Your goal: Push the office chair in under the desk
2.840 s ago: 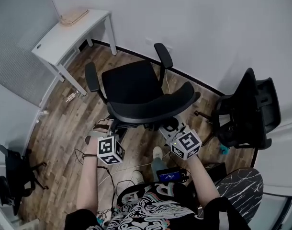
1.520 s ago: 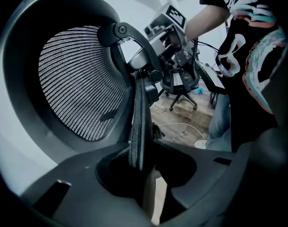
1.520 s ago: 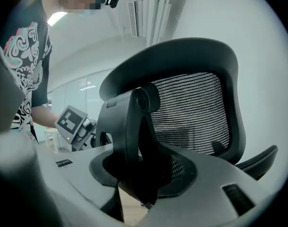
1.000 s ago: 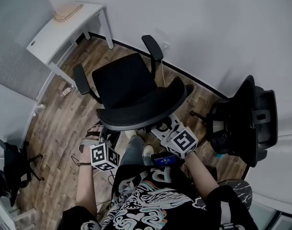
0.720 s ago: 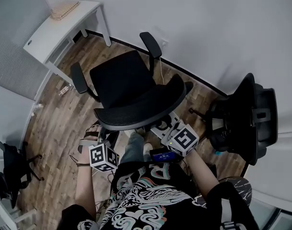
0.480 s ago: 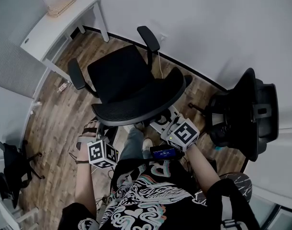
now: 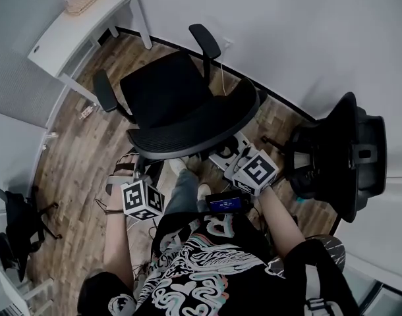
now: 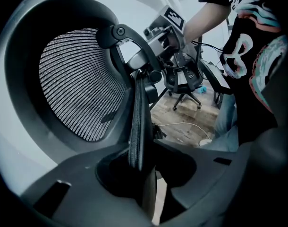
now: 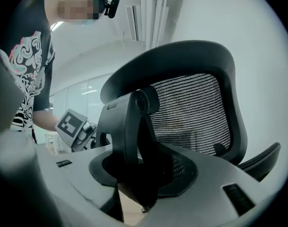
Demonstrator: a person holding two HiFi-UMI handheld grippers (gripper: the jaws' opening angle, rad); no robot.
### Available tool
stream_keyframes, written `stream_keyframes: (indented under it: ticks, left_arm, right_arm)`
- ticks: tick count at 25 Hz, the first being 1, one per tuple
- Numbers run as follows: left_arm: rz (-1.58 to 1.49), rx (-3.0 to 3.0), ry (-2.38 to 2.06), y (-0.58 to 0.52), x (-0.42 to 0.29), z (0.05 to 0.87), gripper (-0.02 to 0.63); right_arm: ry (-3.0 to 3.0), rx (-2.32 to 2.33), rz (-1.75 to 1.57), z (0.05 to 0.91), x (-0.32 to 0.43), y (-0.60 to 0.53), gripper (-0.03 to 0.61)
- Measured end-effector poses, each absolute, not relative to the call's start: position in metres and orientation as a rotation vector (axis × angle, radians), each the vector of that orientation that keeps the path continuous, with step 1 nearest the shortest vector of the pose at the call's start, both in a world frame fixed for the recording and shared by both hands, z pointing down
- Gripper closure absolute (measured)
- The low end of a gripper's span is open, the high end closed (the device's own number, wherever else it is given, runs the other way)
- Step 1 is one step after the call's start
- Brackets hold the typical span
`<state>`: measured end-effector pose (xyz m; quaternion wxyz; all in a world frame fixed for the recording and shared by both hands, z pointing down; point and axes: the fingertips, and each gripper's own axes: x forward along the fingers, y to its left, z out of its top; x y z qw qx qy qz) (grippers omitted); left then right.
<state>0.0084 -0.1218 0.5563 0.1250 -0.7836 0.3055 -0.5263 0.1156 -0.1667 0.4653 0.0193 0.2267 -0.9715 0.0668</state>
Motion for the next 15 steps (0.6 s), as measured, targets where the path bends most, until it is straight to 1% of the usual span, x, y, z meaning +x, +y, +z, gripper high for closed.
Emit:
stream_keyframes:
  ticks: [15]
  left_arm:
    - [-1.544, -2.284, 0.918, -0.155, 0.003, 0.556, 0.477]
  right_arm:
    - [-3.023, 0.674, 0.208, 0.464, 0.109, -0.202, 0.4]
